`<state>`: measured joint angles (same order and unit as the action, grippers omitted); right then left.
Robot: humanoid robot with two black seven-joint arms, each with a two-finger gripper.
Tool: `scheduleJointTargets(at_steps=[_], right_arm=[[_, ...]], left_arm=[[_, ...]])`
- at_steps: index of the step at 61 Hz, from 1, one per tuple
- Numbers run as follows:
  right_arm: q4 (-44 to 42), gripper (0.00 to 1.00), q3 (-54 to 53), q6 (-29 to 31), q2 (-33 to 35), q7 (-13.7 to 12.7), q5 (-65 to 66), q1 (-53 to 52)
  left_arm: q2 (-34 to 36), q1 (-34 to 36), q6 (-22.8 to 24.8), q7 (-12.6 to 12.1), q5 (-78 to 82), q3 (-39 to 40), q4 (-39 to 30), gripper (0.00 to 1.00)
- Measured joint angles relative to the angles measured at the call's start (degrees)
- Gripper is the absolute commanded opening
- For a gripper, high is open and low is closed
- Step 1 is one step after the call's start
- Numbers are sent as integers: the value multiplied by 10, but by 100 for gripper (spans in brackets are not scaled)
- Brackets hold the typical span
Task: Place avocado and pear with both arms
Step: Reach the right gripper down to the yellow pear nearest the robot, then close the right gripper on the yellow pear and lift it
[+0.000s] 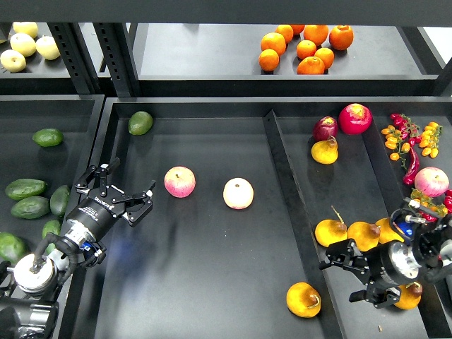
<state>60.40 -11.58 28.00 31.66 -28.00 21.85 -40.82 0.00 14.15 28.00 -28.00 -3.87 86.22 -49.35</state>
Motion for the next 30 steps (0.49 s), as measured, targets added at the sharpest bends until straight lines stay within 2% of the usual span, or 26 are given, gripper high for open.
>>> scheduleJointTargets(at_steps=[17, 30], right_arm=[[-27, 99, 18, 0, -39, 0, 4, -6], [-31, 94, 28, 0, -42, 0, 6, -7]], left_arm=[[0, 0, 0, 0, 0, -1, 0, 99], [0, 0, 0, 0, 0, -2, -1, 99]])
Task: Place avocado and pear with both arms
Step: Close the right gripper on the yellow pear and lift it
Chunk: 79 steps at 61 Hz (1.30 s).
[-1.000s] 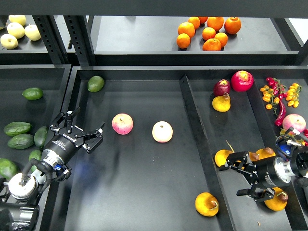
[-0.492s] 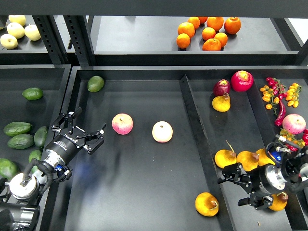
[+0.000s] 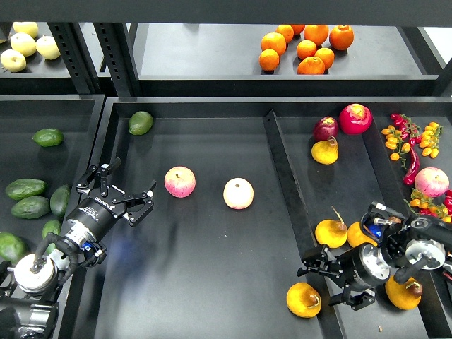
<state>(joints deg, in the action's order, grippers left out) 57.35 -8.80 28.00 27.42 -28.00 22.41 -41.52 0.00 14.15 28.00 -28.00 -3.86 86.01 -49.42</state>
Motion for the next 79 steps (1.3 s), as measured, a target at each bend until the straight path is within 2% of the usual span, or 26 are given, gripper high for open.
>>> scheduleJointTargets(at_steps=[12, 28, 35, 37, 38, 40, 43, 58, 79], right_arm=[[-6, 89, 6, 0, -9, 0, 0, 1], [-15, 76, 16, 0, -21, 0, -1, 1], [-16, 59, 16, 0, -21, 0, -1, 3], [-17, 49, 16, 0, -21, 0, -2, 3], [-18, 40, 16, 0, -21, 0, -2, 3], [-20, 28, 16, 0, -21, 0, -4, 3], [-25, 22, 15, 0, -21, 0, -9, 3], [-38, 12, 9, 0, -22, 0, -41, 6], [-29, 11, 5, 0, -16, 0, -95, -13]], left_arm=[[0, 0, 0, 0, 0, -1, 0, 99], [0, 0, 0, 0, 0, -1, -1, 99], [0, 0, 0, 0, 0, -1, -1, 99], [0, 0, 0, 0, 0, -1, -1, 99], [0, 0, 0, 0, 0, -1, -1, 99], [0, 0, 0, 0, 0, -1, -1, 99], [0, 0, 0, 0, 0, -1, -1, 99], [0, 0, 0, 0, 0, -1, -1, 99], [0, 0, 0, 0, 0, -1, 0, 99]])
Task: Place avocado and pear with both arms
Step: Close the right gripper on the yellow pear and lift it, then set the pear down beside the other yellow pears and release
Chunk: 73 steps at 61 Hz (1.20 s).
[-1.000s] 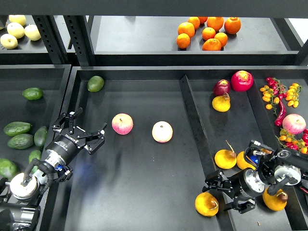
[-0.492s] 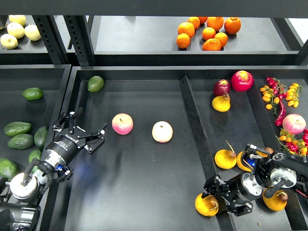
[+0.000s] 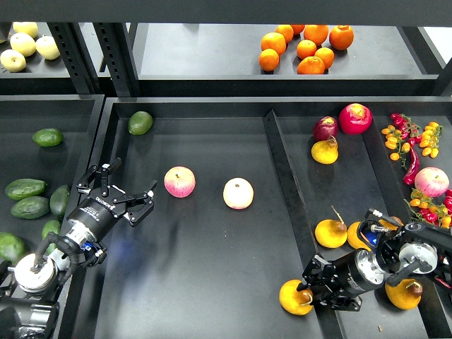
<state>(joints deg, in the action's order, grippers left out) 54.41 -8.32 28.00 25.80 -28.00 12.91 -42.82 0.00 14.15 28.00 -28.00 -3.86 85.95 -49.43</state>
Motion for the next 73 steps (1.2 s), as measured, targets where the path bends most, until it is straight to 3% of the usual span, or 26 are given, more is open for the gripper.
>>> scheduleJointTargets(at_steps=[13, 31, 43, 52, 73], right_arm=[[4, 11, -1, 0, 7, 0, -42, -48], [18, 12, -1, 0, 83, 0, -138, -92], [21, 12, 4, 0, 135, 0, -165, -80], [22, 12, 4, 0, 166, 0, -167, -59], [17, 12, 1, 0, 188, 0, -154, 13]], left_arm=[[0, -1, 0, 0, 0, 0, 0, 99], [0, -1, 0, 0, 0, 0, 1, 99], [0, -1, 0, 3, 0, 0, 4, 99], [0, -1, 0, 23, 0, 0, 5, 99], [0, 10, 0, 32, -26, -9, 0, 99]])
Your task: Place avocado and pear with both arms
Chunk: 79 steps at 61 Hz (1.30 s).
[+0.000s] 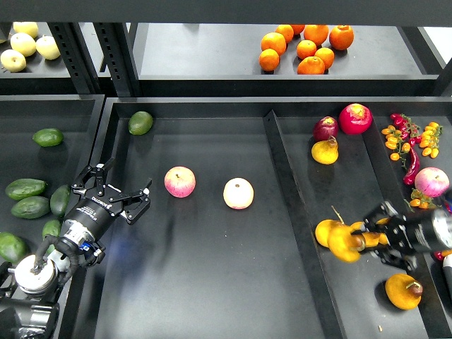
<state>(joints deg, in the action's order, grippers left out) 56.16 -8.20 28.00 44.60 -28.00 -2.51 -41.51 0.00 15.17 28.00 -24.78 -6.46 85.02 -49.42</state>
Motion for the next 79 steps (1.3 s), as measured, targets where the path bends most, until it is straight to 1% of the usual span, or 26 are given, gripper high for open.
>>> scheduleJointTargets(at_steps=[20, 32, 39, 47, 56, 66, 70, 73, 75, 79], right_arm=[[-10, 13, -3, 0, 6, 0, 11, 28], [-37, 15, -5, 0, -5, 0, 23, 43], [-67, 15, -5, 0, -18, 0, 24, 48], [-77, 15, -5, 0, -29, 0, 24, 52], [-90, 20, -18, 0, -36, 0, 27, 62], [-100, 22, -37, 0, -40, 0, 52, 78], [-101, 26, -42, 0, -41, 0, 57, 84], [-101, 31, -46, 0, -41, 0, 58, 88], [-102, 38, -48, 0, -41, 0, 58, 89], [-102, 47, -51, 0, -42, 0, 59, 91]], left_arm=[[0, 15, 0, 0, 0, -1, 0, 99], [0, 16, 0, 0, 0, 0, 0, 99], [0, 15, 0, 0, 0, 1, -2, 99], [0, 15, 0, 0, 0, 2, -7, 99], [0, 14, 0, 0, 0, 1, -8, 99], [0, 14, 0, 0, 0, 1, -9, 99], [0, 14, 0, 0, 0, 1, -9, 99], [0, 14, 0, 0, 0, 0, -9, 99], [0, 14, 0, 0, 0, 0, -9, 99], [0, 14, 0, 0, 0, 0, -9, 99]])
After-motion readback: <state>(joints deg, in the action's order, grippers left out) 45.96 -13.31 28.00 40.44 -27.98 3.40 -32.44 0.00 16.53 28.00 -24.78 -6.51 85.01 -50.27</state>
